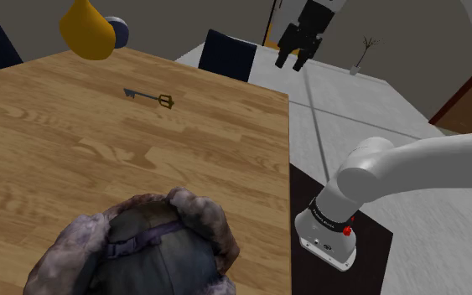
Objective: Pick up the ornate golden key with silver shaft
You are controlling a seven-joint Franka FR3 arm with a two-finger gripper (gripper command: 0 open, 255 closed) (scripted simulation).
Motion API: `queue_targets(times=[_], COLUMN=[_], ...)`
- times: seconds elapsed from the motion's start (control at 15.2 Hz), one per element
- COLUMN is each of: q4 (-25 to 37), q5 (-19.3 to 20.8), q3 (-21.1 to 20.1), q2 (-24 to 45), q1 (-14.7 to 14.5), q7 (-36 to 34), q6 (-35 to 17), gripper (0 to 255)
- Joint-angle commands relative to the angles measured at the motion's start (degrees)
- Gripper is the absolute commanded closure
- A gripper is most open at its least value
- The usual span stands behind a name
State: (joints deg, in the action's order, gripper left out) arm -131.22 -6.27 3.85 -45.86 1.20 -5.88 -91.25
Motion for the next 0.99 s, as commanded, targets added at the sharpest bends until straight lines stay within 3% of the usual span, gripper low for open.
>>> queue_targets(times=[0.0, 0.92], q4=[0.00, 14.68], q5=[0.00, 2.04], q3=[0.00, -6.37], q2=[0.00, 28.81], q1=[0.00, -6.37], q7=[0.00, 6.11], q6=[0.00, -12.11], gripper=[0, 0])
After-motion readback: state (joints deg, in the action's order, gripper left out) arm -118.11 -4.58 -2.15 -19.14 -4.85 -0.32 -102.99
